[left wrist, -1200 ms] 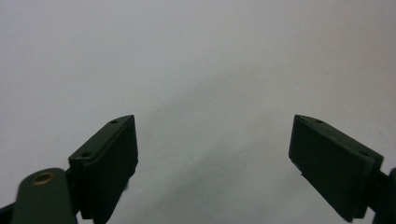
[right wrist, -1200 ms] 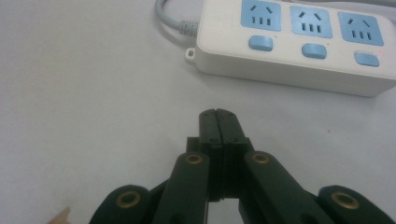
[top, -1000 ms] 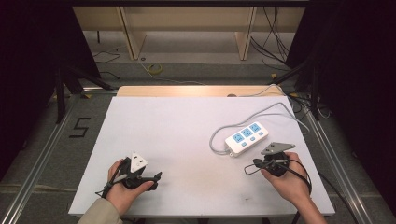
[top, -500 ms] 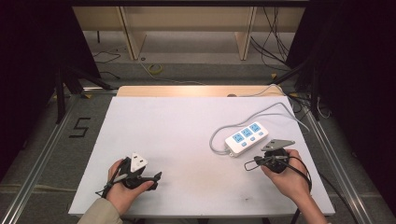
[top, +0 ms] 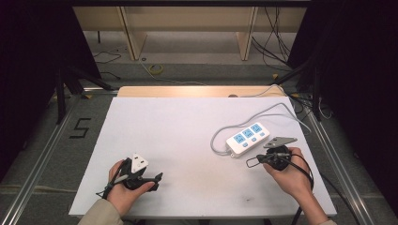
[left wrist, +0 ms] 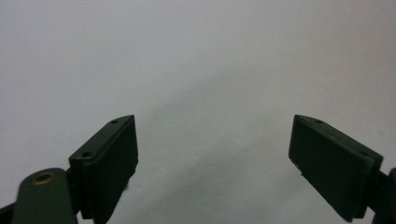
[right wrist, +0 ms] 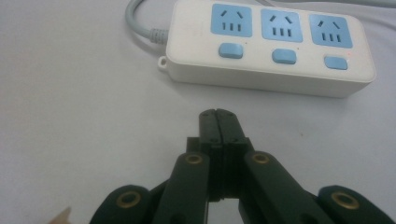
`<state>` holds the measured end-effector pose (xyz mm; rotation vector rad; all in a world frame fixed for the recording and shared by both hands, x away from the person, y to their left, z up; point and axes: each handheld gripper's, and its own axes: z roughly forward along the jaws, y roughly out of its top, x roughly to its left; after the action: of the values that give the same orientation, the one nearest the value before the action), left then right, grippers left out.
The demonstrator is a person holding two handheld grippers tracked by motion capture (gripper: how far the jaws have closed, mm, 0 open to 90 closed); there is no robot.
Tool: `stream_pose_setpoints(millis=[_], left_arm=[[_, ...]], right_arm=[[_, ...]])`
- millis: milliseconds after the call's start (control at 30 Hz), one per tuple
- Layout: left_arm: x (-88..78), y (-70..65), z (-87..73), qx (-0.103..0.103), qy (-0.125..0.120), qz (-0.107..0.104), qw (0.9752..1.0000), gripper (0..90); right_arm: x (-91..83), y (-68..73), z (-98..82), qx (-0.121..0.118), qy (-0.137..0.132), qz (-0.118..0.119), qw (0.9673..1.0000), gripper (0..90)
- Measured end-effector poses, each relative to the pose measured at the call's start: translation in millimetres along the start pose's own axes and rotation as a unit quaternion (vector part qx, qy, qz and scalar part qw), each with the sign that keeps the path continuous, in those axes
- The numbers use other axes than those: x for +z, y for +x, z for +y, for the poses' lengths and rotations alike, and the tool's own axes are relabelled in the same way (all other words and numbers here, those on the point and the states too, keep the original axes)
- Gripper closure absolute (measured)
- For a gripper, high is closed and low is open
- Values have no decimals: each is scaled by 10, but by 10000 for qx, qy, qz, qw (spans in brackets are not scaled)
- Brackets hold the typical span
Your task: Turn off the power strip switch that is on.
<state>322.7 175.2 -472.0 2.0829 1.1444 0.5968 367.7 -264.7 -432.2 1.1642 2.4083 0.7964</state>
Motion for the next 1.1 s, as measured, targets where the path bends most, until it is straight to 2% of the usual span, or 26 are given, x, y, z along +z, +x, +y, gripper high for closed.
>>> stream_pose_setpoints(millis=[1100], left_arm=[[-2, -18, 3, -8, -20, 9, 10000, 155]], right_arm=[[41, -144, 113, 185, 202, -107, 9996, 900]])
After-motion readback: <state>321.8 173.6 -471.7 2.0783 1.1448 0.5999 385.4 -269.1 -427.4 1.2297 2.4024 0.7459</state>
